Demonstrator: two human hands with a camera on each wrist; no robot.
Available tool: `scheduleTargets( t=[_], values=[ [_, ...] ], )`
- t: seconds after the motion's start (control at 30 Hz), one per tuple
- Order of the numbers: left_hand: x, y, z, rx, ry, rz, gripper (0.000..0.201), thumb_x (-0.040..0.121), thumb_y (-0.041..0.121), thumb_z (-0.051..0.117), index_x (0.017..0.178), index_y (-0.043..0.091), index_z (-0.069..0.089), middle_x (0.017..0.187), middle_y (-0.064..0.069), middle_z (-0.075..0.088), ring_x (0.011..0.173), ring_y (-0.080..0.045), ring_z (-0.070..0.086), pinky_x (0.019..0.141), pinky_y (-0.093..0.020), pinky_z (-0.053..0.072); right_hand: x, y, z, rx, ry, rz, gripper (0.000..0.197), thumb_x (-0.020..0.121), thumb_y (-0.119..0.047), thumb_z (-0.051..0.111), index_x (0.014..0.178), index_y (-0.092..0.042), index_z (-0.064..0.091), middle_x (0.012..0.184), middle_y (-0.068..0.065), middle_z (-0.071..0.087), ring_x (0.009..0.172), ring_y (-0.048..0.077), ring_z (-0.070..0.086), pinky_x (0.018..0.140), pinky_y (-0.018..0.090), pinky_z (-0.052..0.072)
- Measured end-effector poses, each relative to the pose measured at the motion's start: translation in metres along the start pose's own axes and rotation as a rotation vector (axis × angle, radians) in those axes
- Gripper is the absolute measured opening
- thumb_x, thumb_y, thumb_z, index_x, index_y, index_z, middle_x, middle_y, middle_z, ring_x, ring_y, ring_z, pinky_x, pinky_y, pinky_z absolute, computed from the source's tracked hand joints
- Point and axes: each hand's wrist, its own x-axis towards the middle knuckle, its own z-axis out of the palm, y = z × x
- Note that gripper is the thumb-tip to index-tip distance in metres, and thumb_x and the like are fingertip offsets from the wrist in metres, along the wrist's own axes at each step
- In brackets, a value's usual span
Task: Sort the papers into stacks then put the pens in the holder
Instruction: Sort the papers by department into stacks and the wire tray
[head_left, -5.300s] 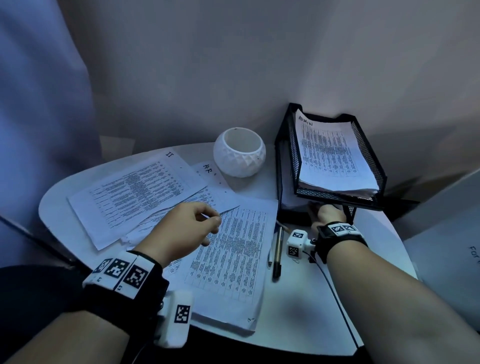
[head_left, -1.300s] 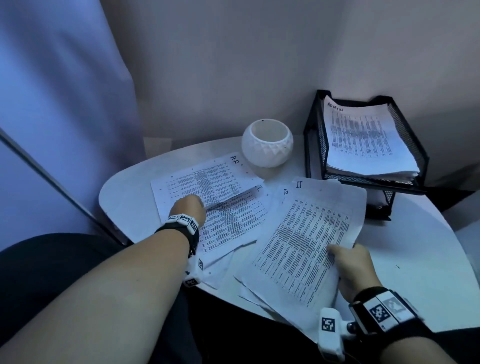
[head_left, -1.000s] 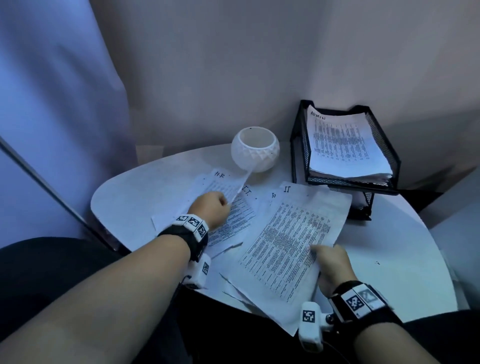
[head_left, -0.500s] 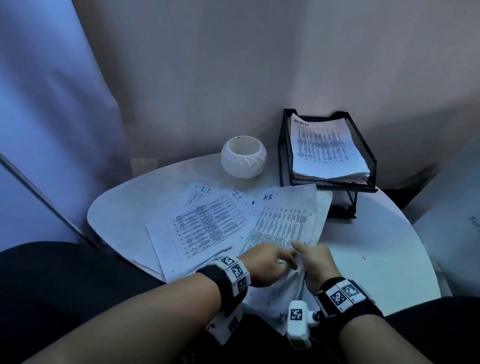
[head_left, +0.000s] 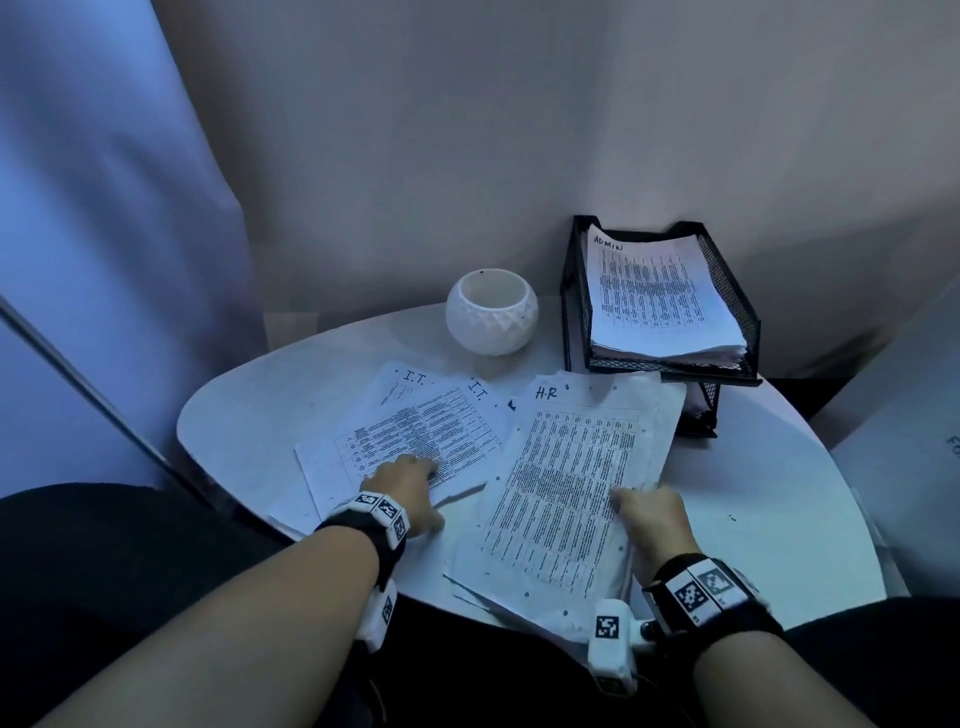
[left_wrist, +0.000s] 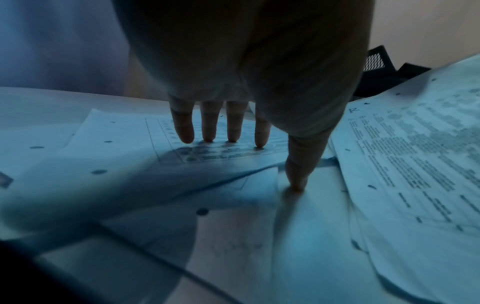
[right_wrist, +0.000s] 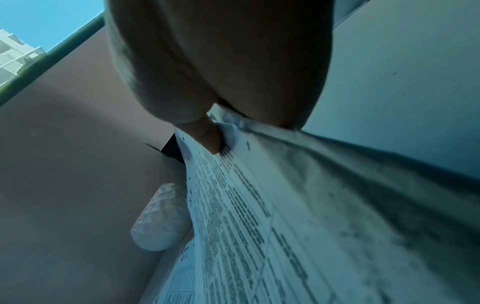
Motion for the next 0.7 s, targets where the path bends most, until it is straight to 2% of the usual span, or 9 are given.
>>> scheduleTargets(
  t=[0.1, 0.2, 0.23, 0.3, 0.4, 0.47, 0.57, 0.7],
  values=[
    [0.007, -0.004, 0.003, -0.018, 0.040, 0.008, 0.055, 0.083, 0.044, 0.072, 0.134, 0.029, 0.058, 0.137, 0.001, 0.057, 0.114, -0.026, 0.061, 0.091, -0.042, 0.056, -0.003, -0.002, 0.000, 0.047, -0.014, 0.010, 0.019, 0.086, 0.002, 0.064, 0.105, 0.004, 0.065, 0.100, 0.024, 0.071, 0.091, 0.041, 0.072, 0.084, 0.056, 0.058],
    [0.010, -0.008, 0.002, -0.062, 0.106, 0.009, 0.009, 0.092, 0.029, 0.060, 0.096, 0.024, 0.066, 0.103, 0.001, 0.066, 0.085, -0.022, 0.061, 0.077, -0.035, 0.057, -0.003, -0.002, -0.002, 0.069, -0.019, 0.027, 0.021, 0.088, 0.003, 0.063, 0.109, 0.006, 0.064, 0.100, 0.025, 0.071, 0.090, 0.042, 0.072, 0.086, 0.061, 0.058],
    [0.011, -0.009, 0.001, -0.077, 0.122, -0.008, 0.010, 0.092, 0.025, 0.056, 0.088, 0.022, 0.065, 0.090, 0.001, 0.065, 0.077, -0.022, 0.060, 0.071, -0.033, 0.055, -0.003, -0.002, -0.003, 0.078, -0.015, 0.034, 0.021, 0.088, 0.003, 0.062, 0.109, 0.007, 0.064, 0.100, 0.026, 0.071, 0.089, 0.043, 0.072, 0.084, 0.065, 0.057],
    [0.012, -0.011, -0.004, -0.132, 0.147, -0.058, 0.014, 0.092, 0.023, 0.053, 0.085, 0.020, 0.065, 0.080, 0.001, 0.064, 0.075, -0.023, 0.062, 0.065, -0.030, 0.048, 0.000, -0.001, -0.005, 0.095, -0.008, 0.034, 0.023, 0.086, 0.004, 0.062, 0.108, 0.008, 0.063, 0.100, 0.028, 0.071, 0.088, 0.045, 0.072, 0.080, 0.069, 0.056],
    [0.012, -0.009, -0.021, -0.276, 0.227, -0.120, 0.014, 0.096, 0.023, 0.049, 0.086, 0.019, 0.058, 0.077, 0.002, 0.059, 0.080, -0.027, 0.061, 0.068, -0.031, 0.042, 0.001, 0.002, -0.005, 0.104, -0.005, 0.032, 0.024, 0.085, 0.004, 0.061, 0.109, 0.007, 0.063, 0.101, 0.027, 0.071, 0.088, 0.045, 0.072, 0.079, 0.070, 0.056],
    [0.008, 0.000, -0.036, -0.348, 0.300, -0.117, 0.017, 0.099, 0.025, 0.045, 0.089, 0.019, 0.058, 0.081, -0.001, 0.062, 0.081, -0.029, 0.060, 0.068, -0.031, 0.042, 0.000, 0.003, -0.003, 0.109, -0.005, 0.031, 0.027, 0.084, 0.004, 0.060, 0.111, 0.006, 0.062, 0.100, 0.026, 0.070, 0.088, 0.044, 0.071, 0.079, 0.069, 0.057],
    [-0.006, 0.028, -0.058, -0.412, 0.304, 0.018, 0.023, 0.104, 0.031, 0.045, 0.090, 0.018, 0.057, 0.089, -0.005, 0.066, 0.080, -0.028, 0.057, 0.067, -0.032, 0.041, -0.004, 0.003, 0.002, 0.139, -0.038, 0.029, 0.030, 0.085, 0.008, 0.056, 0.114, 0.005, 0.060, 0.101, 0.027, 0.068, 0.091, 0.047, 0.070, 0.079, 0.070, 0.056],
    [-0.032, 0.081, -0.059, -0.463, 0.150, 0.269, 0.029, 0.105, 0.044, 0.048, 0.101, 0.022, 0.065, 0.100, -0.004, 0.071, 0.086, -0.025, 0.064, 0.076, -0.034, 0.049, -0.014, -0.002, 0.009, 0.224, -0.116, 0.034, 0.036, 0.083, 0.013, 0.054, 0.118, 0.010, 0.061, 0.106, 0.030, 0.070, 0.096, 0.050, 0.070, 0.080, 0.071, 0.055]
  ],
)
